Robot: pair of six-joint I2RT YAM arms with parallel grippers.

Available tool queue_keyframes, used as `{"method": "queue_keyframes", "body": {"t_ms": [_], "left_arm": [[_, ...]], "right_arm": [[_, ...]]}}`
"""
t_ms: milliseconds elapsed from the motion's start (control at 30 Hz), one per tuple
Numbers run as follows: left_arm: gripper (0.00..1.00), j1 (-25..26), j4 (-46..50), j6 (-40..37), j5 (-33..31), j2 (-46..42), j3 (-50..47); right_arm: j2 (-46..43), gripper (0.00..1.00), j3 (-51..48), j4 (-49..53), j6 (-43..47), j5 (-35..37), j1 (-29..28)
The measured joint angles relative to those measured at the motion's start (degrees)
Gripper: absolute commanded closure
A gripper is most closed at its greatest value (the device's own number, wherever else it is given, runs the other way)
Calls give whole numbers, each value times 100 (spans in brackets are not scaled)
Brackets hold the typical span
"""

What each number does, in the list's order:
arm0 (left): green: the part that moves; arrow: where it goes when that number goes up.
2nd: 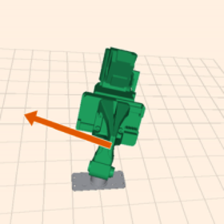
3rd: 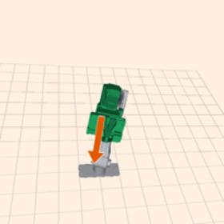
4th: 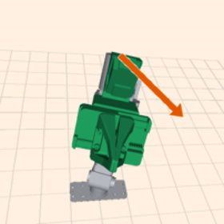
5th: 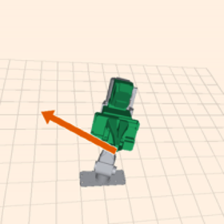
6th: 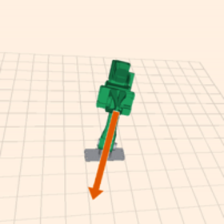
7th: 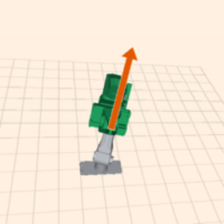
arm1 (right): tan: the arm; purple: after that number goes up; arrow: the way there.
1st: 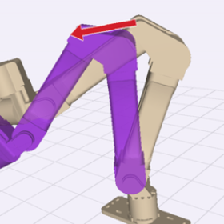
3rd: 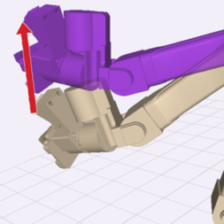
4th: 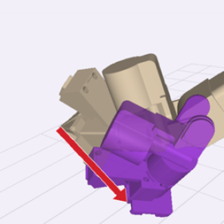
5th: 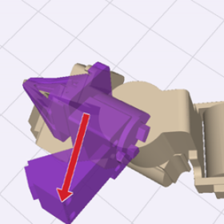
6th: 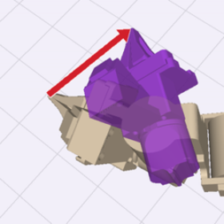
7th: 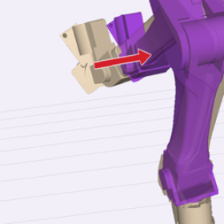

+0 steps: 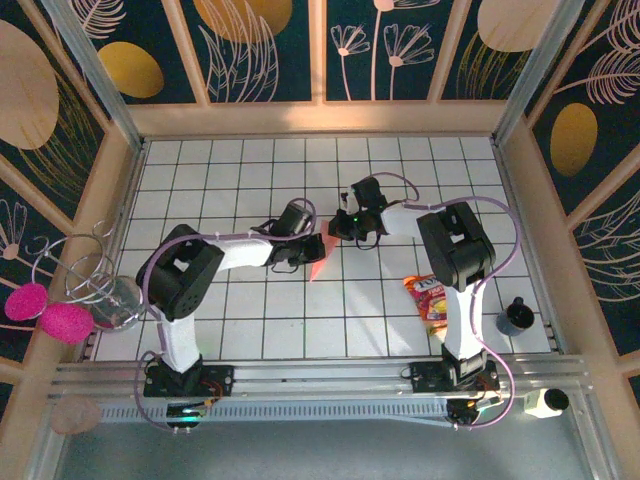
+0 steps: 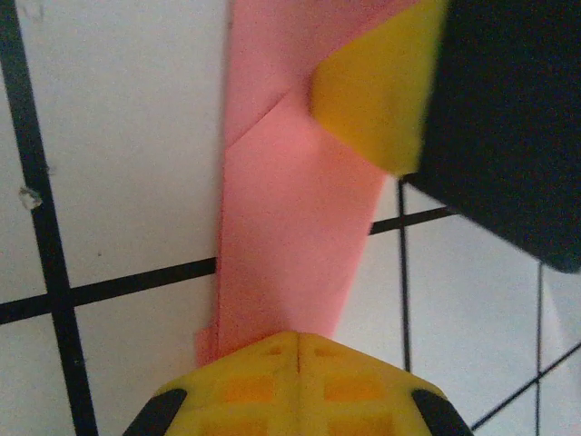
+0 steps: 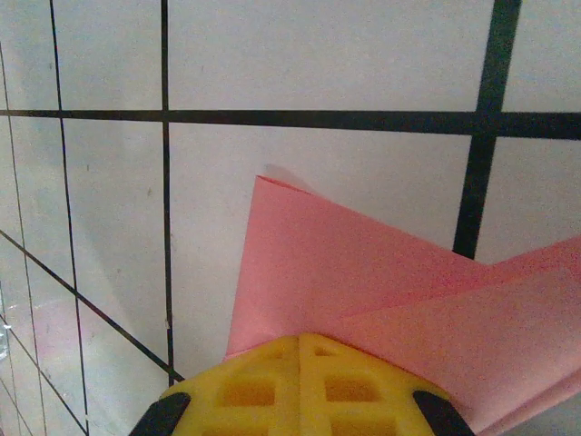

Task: Fold a paper plane with a square sheet of paper (pick it up from the middle)

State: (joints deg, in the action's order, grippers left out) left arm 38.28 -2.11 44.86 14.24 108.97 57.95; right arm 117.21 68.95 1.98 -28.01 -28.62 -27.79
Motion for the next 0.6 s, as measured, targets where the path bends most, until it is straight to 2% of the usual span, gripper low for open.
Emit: {"method": "queue_keyframes", "body": {"t_ms": [367,600], "left_arm": [[100,2,109,70,-146,59,98],[100,2,122,68,-146,59,101]], "right_arm": [[-691,96,-302,-13,76,22,-31],[-645,98,-605,-33,70,28,-225]]}}
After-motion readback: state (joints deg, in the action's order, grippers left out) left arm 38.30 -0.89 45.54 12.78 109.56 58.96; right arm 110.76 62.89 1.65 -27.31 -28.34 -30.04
